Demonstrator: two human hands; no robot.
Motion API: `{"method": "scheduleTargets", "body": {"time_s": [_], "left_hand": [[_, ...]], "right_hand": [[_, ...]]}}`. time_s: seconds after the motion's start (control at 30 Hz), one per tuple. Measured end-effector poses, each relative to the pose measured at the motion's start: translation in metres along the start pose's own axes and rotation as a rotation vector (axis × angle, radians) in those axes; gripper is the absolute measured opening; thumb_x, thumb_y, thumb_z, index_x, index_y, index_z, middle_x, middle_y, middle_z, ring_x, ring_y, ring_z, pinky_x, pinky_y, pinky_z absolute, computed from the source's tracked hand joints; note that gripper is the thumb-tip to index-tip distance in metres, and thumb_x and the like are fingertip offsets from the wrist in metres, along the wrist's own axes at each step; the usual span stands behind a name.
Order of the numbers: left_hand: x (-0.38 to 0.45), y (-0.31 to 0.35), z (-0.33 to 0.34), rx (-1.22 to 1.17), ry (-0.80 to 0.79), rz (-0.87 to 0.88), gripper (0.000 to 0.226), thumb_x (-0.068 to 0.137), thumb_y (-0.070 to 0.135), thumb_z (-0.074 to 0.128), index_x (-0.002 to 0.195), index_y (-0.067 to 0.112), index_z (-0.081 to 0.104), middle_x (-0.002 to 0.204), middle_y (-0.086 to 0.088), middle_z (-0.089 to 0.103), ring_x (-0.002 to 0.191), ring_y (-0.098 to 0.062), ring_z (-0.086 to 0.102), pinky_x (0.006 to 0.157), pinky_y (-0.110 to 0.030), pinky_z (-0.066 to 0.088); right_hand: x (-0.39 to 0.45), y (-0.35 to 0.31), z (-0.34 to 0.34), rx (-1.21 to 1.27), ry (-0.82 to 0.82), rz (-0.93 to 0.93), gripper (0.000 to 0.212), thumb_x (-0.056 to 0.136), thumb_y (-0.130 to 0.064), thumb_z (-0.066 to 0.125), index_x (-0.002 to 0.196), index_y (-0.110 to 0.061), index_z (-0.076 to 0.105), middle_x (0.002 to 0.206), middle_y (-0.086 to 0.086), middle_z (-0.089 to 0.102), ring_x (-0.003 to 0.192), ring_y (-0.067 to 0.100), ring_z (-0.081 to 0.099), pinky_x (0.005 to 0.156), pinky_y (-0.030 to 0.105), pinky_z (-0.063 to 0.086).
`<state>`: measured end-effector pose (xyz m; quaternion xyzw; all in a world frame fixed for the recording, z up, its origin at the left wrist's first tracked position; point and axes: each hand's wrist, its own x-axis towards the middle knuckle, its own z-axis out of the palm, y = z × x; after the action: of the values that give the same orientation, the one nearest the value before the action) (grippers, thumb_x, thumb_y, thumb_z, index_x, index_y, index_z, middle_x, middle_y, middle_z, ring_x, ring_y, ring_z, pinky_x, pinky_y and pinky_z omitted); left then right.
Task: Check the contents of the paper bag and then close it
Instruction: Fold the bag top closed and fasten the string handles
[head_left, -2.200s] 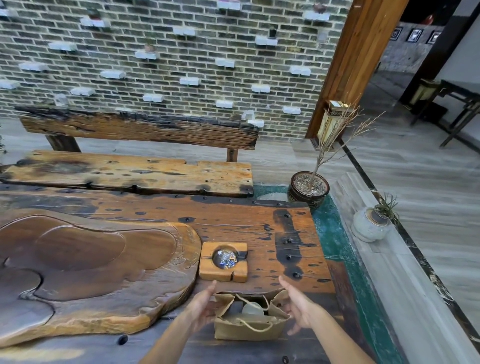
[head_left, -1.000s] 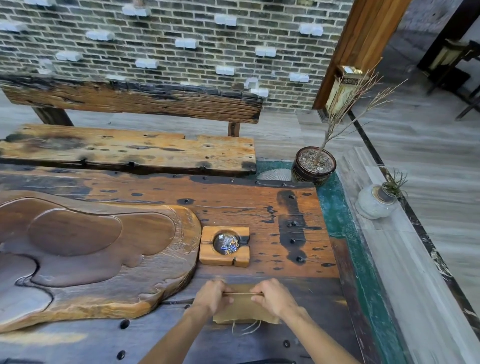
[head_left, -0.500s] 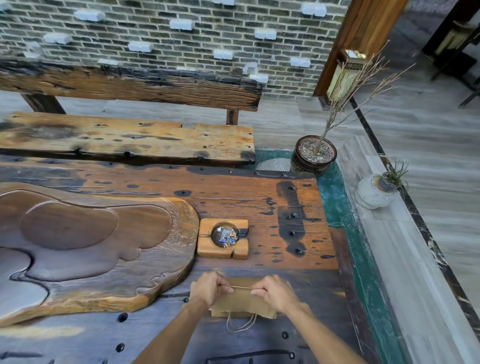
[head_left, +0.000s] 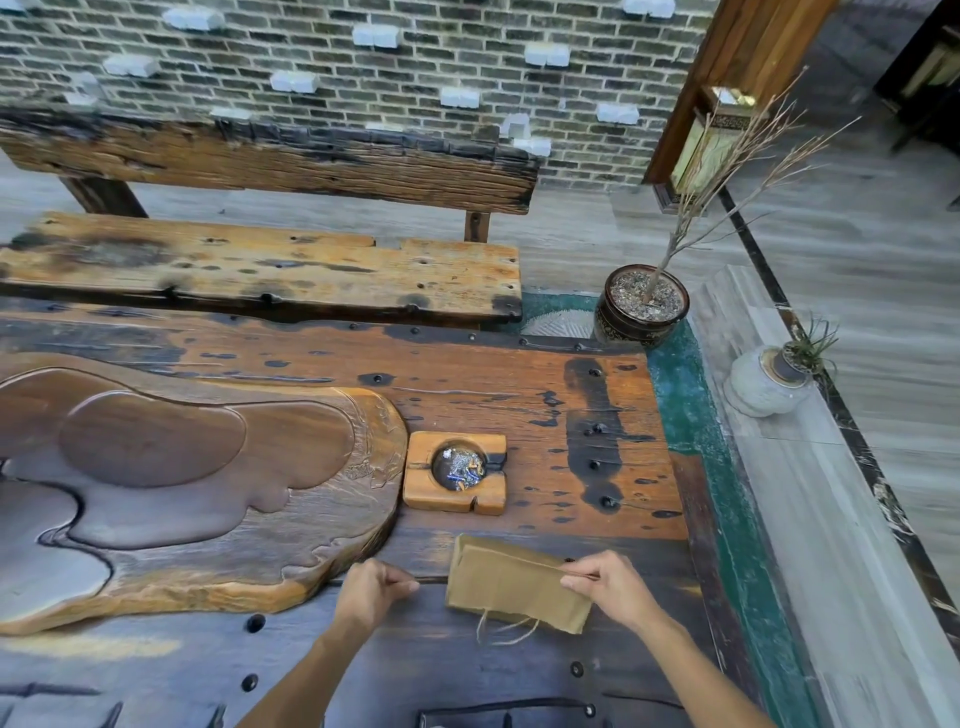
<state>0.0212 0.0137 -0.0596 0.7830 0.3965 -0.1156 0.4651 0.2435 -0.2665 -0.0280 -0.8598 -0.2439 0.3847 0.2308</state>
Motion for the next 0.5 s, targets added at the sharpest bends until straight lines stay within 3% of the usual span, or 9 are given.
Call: {"method": "scheduleTargets", "body": {"time_s": [0.1,0.17,0.23,0.3,0.33,0.4,0.43,0.5], "left_hand": [[-0.002,-0.001,-0.005,-0.053,0.009,0.008,0.033,0.078,0.027,0.080,0.050,0.035,0.064,0.050,0.034,0.050,0.067,0.007,0.055,0.058,-0.006,0.038],[-0.004,0.012,-0.003,-0.082,-0.020,0.051,0.014,0.073,0.036,0.083,0.074,0.042,0.070,0.064,0.034,0.057,0.068,0.017,0.056,0.065,0.000,0.039],[0.000,0.024,0.003,-0.124,-0.081,0.089,0.049,0.062,0.044,0.086,0.107,0.044,0.067,0.095,0.027,0.066,0.089,0.021,0.059,0.085,0.000,0.039],[0.004,0.037,0.014,-0.121,-0.186,0.136,0.071,0.057,0.049,0.087,0.124,0.038,0.064,0.120,0.025,0.061,0.111,0.018,0.051,0.102,-0.010,0.036],[0.006,0.043,0.019,-0.103,-0.226,0.161,0.071,0.057,0.050,0.086,0.123,0.040,0.064,0.121,0.030,0.058,0.112,0.023,0.047,0.103,-0.008,0.034],[0.003,0.056,0.028,-0.055,-0.236,0.166,0.045,0.059,0.048,0.084,0.101,0.049,0.069,0.104,0.042,0.059,0.099,0.033,0.048,0.095,0.000,0.036],[0.001,0.061,0.032,-0.063,-0.212,0.156,0.027,0.062,0.043,0.084,0.084,0.051,0.071,0.086,0.044,0.063,0.091,0.031,0.053,0.089,-0.002,0.041],[0.001,0.064,0.039,-0.124,-0.183,0.108,0.030,0.071,0.026,0.084,0.059,0.049,0.070,0.062,0.036,0.066,0.077,0.018,0.063,0.074,-0.007,0.047]], "right_hand": [[-0.005,0.009,-0.004,-0.007,0.041,-0.008,0.019,0.085,-0.030,0.075,0.103,-0.027,0.079,0.107,-0.016,0.075,0.098,-0.010,0.067,0.090,0.017,0.052],[-0.007,0.010,0.000,-0.011,0.063,-0.019,0.020,0.085,-0.028,0.075,0.104,-0.023,0.079,0.108,-0.011,0.076,0.098,-0.008,0.067,0.090,0.016,0.052],[-0.006,0.007,0.004,0.000,0.058,-0.015,0.021,0.085,-0.028,0.075,0.104,-0.021,0.079,0.108,-0.009,0.076,0.098,-0.006,0.068,0.090,0.016,0.052],[-0.005,0.001,0.008,-0.002,0.043,-0.023,0.021,0.086,-0.029,0.074,0.104,-0.021,0.079,0.107,-0.009,0.076,0.097,-0.004,0.069,0.090,0.018,0.053],[-0.004,-0.003,0.009,0.004,0.032,-0.028,0.020,0.086,-0.029,0.074,0.104,-0.022,0.079,0.106,-0.010,0.077,0.095,-0.004,0.069,0.090,0.020,0.054],[-0.001,-0.009,0.013,0.018,0.010,-0.044,0.020,0.086,-0.029,0.074,0.104,-0.022,0.079,0.107,-0.010,0.076,0.089,-0.012,0.067,0.090,0.018,0.054],[0.000,-0.011,0.014,0.020,0.002,-0.051,0.020,0.086,-0.028,0.074,0.105,-0.021,0.079,0.108,-0.010,0.076,0.086,-0.017,0.064,0.090,0.014,0.053],[0.002,-0.012,0.015,0.023,-0.005,-0.047,0.021,0.086,-0.029,0.074,0.105,-0.022,0.079,0.110,-0.010,0.075,0.085,-0.021,0.062,0.089,0.011,0.051]]}}
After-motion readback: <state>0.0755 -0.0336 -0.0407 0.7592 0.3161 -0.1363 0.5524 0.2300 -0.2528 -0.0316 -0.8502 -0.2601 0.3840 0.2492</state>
